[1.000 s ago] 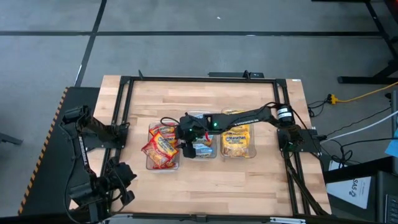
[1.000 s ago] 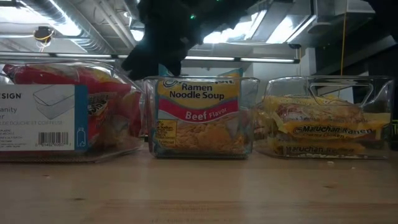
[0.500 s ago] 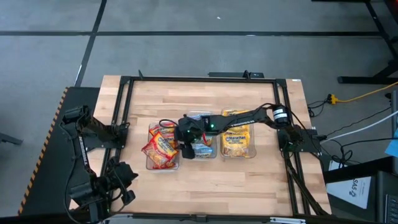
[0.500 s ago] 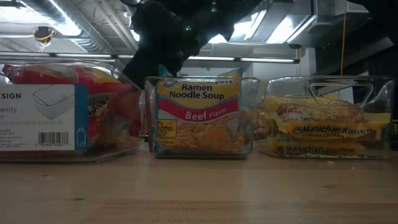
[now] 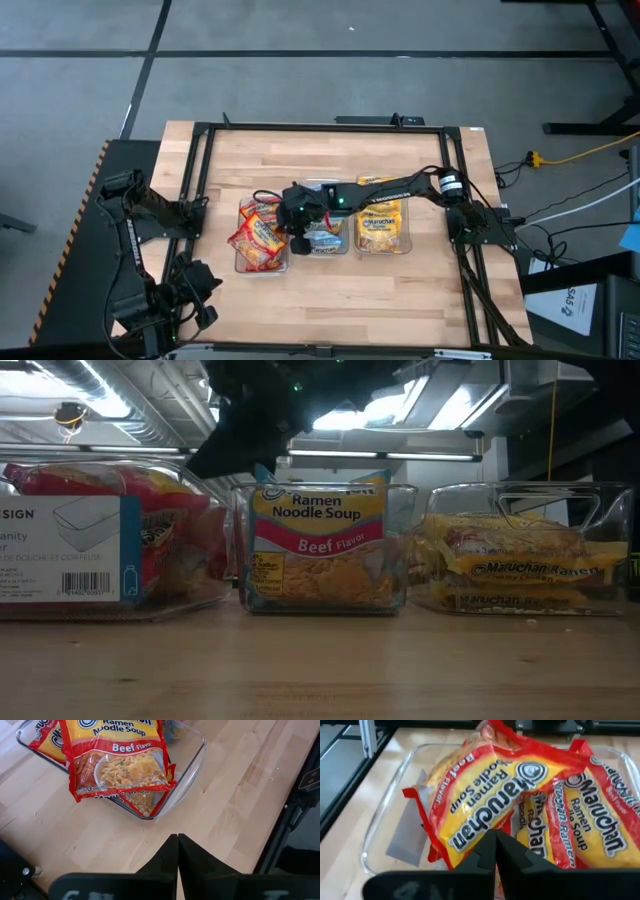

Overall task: Sort Maruchan noodles
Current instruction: Put the red noodle pack into the left transparent bin, then adjust the red noodle pack

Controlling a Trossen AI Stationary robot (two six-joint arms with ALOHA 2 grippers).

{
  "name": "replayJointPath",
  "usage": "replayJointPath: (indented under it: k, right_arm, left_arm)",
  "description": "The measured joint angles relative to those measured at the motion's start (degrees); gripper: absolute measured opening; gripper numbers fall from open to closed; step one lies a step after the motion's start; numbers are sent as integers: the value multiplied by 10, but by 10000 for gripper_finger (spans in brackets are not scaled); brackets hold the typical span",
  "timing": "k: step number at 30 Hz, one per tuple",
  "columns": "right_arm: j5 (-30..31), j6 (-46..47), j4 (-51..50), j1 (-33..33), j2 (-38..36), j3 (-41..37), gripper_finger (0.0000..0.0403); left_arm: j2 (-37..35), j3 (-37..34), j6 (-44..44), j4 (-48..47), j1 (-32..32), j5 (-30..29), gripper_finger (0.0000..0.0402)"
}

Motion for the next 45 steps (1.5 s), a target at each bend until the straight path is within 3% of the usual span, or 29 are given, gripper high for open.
replayJointPath:
  k: [8,17,21,41,45]
  right_arm:
    - [20,15,-33,0,-1,11,11]
    - [18,18,-41,0,0,10,129]
    - [12,18,-53,0,0,10,155]
    - [25,19,-30,0,24,10,139]
    - [24,19,-35,0,24,10,116]
  left_arm:
    - [0,0,0,1,0,0,0]
    - [0,0,0,1,0,0,0]
    - [0,0,0,1,0,0,0]
    - [0,0,0,12,0,0,0]
    - [0,0,0,15,0,0,0]
